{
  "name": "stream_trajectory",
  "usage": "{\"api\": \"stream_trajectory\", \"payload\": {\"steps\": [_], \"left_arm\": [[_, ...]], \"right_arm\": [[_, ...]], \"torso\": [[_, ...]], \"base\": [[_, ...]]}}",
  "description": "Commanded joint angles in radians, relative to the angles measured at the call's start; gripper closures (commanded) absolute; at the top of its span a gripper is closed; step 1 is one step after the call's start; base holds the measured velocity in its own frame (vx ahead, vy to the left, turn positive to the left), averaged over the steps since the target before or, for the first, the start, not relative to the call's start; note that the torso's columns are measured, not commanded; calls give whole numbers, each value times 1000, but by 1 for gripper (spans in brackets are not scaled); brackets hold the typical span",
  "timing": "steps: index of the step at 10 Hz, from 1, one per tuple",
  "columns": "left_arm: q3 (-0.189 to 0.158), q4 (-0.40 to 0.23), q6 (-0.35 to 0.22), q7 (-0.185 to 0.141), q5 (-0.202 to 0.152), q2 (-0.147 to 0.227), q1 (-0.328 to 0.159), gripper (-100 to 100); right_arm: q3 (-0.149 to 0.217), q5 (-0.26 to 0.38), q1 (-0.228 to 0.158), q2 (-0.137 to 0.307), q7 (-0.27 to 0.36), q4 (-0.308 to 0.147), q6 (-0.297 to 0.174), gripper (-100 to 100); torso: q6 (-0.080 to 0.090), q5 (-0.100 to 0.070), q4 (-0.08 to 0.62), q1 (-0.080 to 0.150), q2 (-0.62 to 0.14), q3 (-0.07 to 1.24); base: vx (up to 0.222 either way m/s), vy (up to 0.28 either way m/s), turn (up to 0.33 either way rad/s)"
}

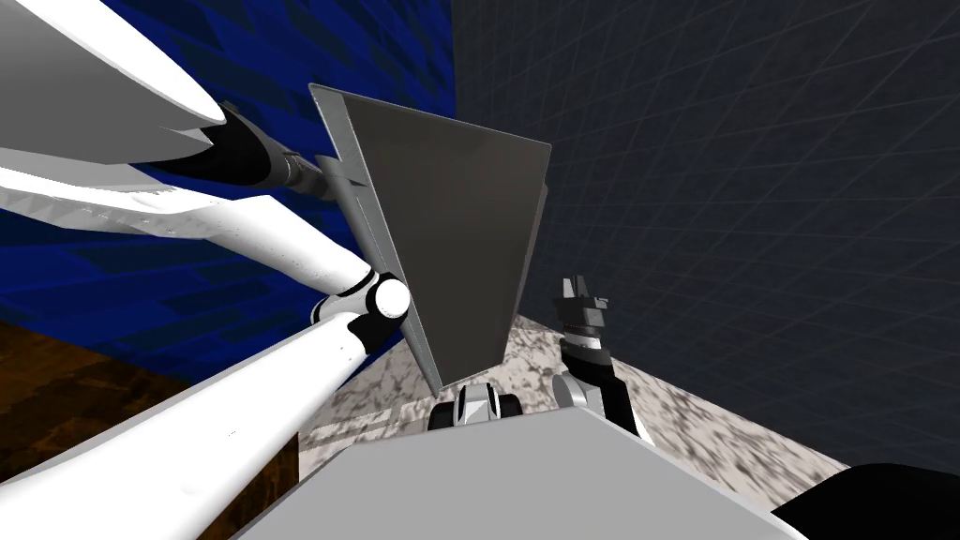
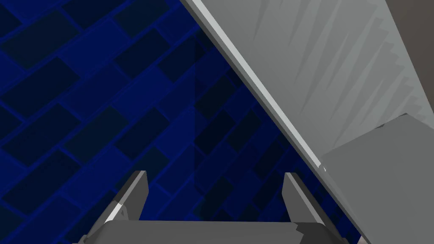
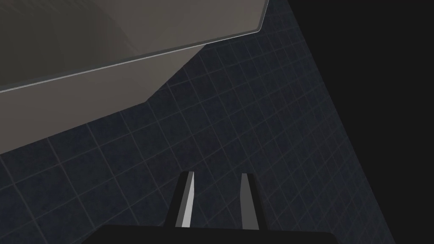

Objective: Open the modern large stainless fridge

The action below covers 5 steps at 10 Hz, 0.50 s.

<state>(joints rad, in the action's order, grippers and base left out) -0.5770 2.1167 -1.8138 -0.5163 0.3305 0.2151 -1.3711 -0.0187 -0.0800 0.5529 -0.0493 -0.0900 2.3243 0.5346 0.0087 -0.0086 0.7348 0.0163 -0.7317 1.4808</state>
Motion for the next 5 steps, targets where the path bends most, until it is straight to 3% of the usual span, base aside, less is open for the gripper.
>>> {"api": "stream_trajectory", "payload": {"steps": [1,2,3,5], "left_arm": [[19,-9,1,5,17,9,-3,-100],[9,-5,3,5,17,15,-1,-100],[-9,2,1,1,21,17,11,-100],[-9,2,0,1,23,18,11,-100]], "right_arm": [[0,0,0,0,0,0,0,0],[0,0,0,0,0,0,0,0],[0,0,0,0,0,0,0,0],[0,0,0,0,0,0,0,0]], "torso": [[2,-1,-1,3,0,0],[3,-3,-1,6,1,1],[2,-3,1,2,3,3],[-5,7,-1,-16,5,4]], "base": [[-84,-156,62],[-50,-54,76],[36,85,47],[52,97,-3]]}}
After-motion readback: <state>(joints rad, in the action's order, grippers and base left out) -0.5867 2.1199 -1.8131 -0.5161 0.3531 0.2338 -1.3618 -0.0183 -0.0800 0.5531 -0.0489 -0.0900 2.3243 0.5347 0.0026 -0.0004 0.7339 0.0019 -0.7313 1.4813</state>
